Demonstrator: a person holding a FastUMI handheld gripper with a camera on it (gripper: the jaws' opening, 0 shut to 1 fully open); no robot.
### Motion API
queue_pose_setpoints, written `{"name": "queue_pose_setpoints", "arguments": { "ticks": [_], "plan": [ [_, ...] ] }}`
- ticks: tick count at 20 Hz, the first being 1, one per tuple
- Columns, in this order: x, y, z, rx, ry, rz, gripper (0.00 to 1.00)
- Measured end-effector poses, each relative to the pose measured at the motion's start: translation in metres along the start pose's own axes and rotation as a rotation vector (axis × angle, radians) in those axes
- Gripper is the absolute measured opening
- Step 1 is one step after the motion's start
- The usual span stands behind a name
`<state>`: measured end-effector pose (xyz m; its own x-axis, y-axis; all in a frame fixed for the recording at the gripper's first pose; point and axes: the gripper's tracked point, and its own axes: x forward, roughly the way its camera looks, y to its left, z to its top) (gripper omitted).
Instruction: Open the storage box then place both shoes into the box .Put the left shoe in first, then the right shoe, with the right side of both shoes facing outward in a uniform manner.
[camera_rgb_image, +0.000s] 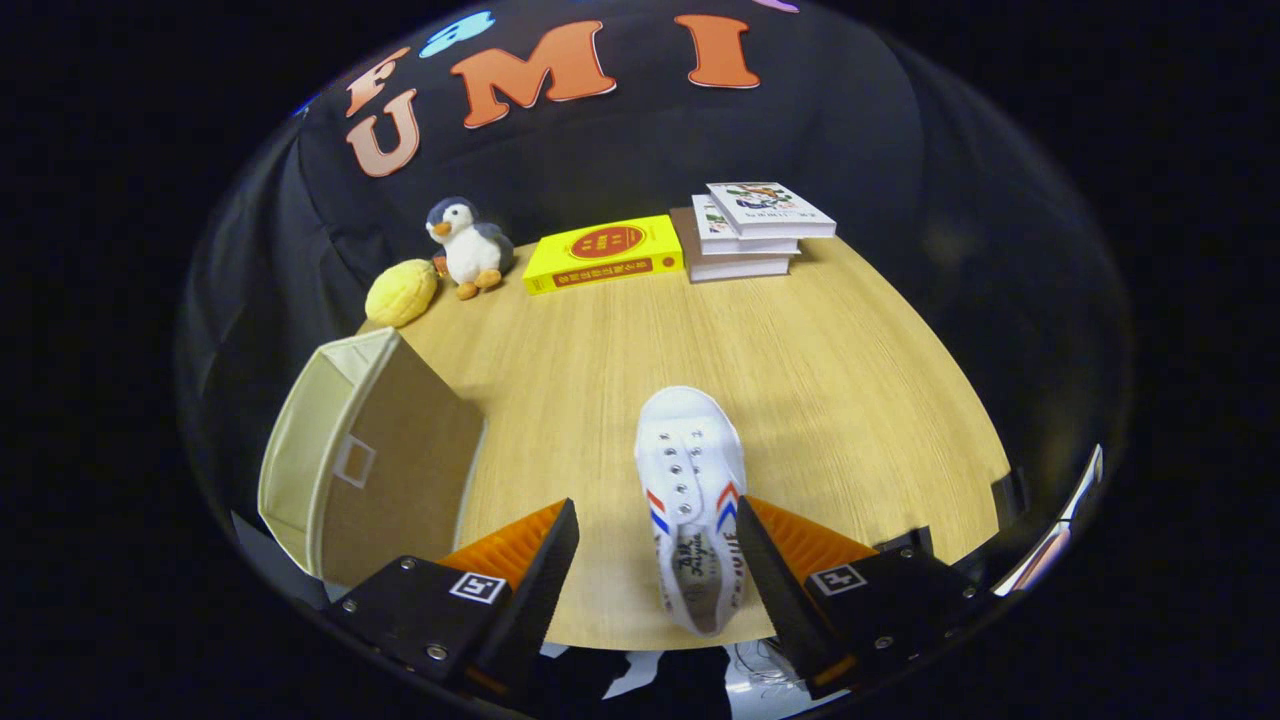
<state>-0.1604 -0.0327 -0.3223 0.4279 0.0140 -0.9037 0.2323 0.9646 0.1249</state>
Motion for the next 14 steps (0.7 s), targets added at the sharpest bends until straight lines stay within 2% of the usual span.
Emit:
{"name": "queue_pose_setpoints", "arguments": {
  "ticks": [5,8,11,14],
  "plan": [
    [0.017,-0.034,-0.043,-0.011,0.085,-0.039,0.93],
    [0.024,-0.038,-0.045,0.006,0.094,-0.024,0.89],
    [0.031,-0.051,-0.038,-0.044,0.091,-0.048,0.84],
    [0.040,-0.042,-0.049,-0.058,0.128,0.001,0.78]
  ]
}}
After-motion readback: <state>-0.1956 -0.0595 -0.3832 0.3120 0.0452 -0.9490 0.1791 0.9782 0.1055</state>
